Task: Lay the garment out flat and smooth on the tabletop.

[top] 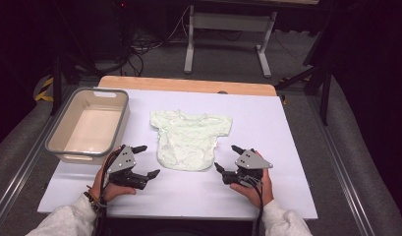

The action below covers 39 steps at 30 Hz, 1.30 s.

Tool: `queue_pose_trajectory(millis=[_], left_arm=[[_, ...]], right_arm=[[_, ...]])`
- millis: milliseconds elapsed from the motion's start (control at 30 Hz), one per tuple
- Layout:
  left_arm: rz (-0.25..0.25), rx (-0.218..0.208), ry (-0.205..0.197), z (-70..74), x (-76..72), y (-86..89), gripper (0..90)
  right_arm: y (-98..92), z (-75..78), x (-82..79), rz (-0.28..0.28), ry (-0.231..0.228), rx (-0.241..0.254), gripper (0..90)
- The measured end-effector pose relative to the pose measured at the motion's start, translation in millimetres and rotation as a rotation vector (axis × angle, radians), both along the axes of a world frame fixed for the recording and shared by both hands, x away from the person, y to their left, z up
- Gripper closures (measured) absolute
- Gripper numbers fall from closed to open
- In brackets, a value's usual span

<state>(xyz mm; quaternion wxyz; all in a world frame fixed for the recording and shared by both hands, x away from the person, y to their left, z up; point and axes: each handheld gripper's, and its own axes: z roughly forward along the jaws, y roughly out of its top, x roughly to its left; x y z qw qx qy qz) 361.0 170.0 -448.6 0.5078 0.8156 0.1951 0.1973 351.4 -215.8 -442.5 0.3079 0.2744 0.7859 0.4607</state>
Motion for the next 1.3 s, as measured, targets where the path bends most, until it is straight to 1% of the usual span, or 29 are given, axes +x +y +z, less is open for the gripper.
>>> queue_pose_trajectory(millis=[33,67,100,133,167,267,333,367,400,433,500,533,600,633,667,700,767,800,867,967,1000,1033,1067,1100,1133,1167,1233,1267,1300], left_arm=[[0.005,-0.005,0.003,1.1,2.2,-0.8,11.3],[0.027,-0.003,0.011,2.6,5.3,-2.9,12.0],[0.026,-0.004,0.016,4.1,8.5,-4.6,11.9],[0.025,-0.009,0.011,5.1,11.2,-6.8,11.7],[0.039,0.008,-0.001,6.4,15.6,-10.2,12.2],[0.048,0.011,0.006,6.5,30.2,-16.4,12.5],[0.063,0.026,0.044,3.9,43.5,-22.3,13.0],[0.085,0.041,0.046,2.5,49.5,-25.5,12.9],[0.100,0.043,0.055,1.6,55.5,-27.9,13.7],[0.097,0.035,0.068,1.3,61.4,-29.8,14.5],[0.138,0.055,0.073,2.1,74.2,-33.9,15.4],[0.136,0.044,0.095,2.7,81.6,-34.9,15.4],[0.173,0.054,0.102,4.7,95.9,-37.0,15.4],[0.173,0.054,0.102,4.7,95.9,-37.0,15.2],[0.184,0.051,0.113,7.6,106.8,-37.5,15.2],[0.215,0.059,0.117,10.2,115.3,-38.3,14.9],[0.231,0.053,0.128,13.5,129.0,-37.9,14.5],[0.256,0.060,0.141,13.6,136.0,-37.9,14.5],[0.281,0.051,0.178,11.9,151.2,-36.0,14.5],[0.313,0.053,0.216,7.5,166.1,-34.8,15.2],[0.322,0.059,0.218,6.3,169.4,-34.3,15.2],[0.354,0.065,0.226,4.6,173.1,-34.2,15.9],[0.370,0.057,0.248,2.4,177.5,-33.3,18.3],[0.412,0.065,0.278,-2.0,184.6,-34.4,23.7],[0.412,0.065,0.278,-2.0,184.6,-34.4,24.7],[0.433,0.087,0.289,-4.6,187.2,-36.5,24.9],[0.476,0.116,0.288,-10.1,192.7,-36.9,26.3],[0.497,0.110,0.302,-12.3,195.1,-35.7,27.9],[0.502,0.105,0.309,-13.0,195.6,-35.4,28.6]], right_arm=[[0.2,-0.5,1.8,-0.015,0.004,0.000,18.1],[0.4,-0.7,3.0,-0.021,0.006,0.000,18.1],[0.7,-0.8,4.2,-0.023,0.009,0.003,18.2],[0.9,-0.7,5.0,-0.024,0.010,0.007,18.3],[1.4,-0.9,5.6,-0.029,0.008,0.005,18.4],[1.7,-2.0,6.5,-0.034,0.021,0.004,18.5],[1.5,-2.0,6.3,-0.034,0.021,0.003,18.4],[1.1,-2.1,6.4,-0.035,0.022,0.006,18.5],[1.0,-2.3,6.4,-0.034,0.025,0.008,18.4],[1.0,-2.6,6.2,-0.033,0.030,0.006,18.5],[0.8,-3.3,6.6,-0.031,0.034,0.006,18.4],[0.8,-3.6,6.8,-0.032,0.037,0.006,18.4],[0.7,-4.0,7.0,-0.029,0.042,0.006,18.4],[0.6,-4.2,7.1,-0.030,0.045,0.008,18.4],[0.6,-4.2,7.1,-0.030,0.045,0.008,18.4],[0.5,-4.3,7.1,-0.025,0.047,0.009,18.4],[0.2,-4.3,6.8,-0.013,0.054,0.019,18.4],[0.3,-4.3,6.7,-0.008,0.055,0.020,18.4],[1.0,-4.8,6.9,-0.003,0.057,0.017,18.4],[1.4,-5.6,7.0,0.001,0.066,0.016,18.4],[1.6,-5.8,6.9,0.002,0.068,0.017,18.4],[1.7,-5.9,6.7,0.004,0.072,0.018,18.4],[1.9,-6.2,6.5,0.009,0.078,0.016,18.4],[2.5,-7.4,6.1,0.021,0.089,0.015,18.4],[2.5,-7.4,6.1,0.021,0.089,0.015,18.4],[3.5,-8.4,6.1,0.030,0.098,0.008,18.5],[4.1,-8.6,6.0,0.034,0.099,0.005,18.6],[4.4,-8.8,5.9,0.037,0.100,0.003,18.7],[4.5,-8.9,5.8,0.040,0.103,0.003,18.8]])
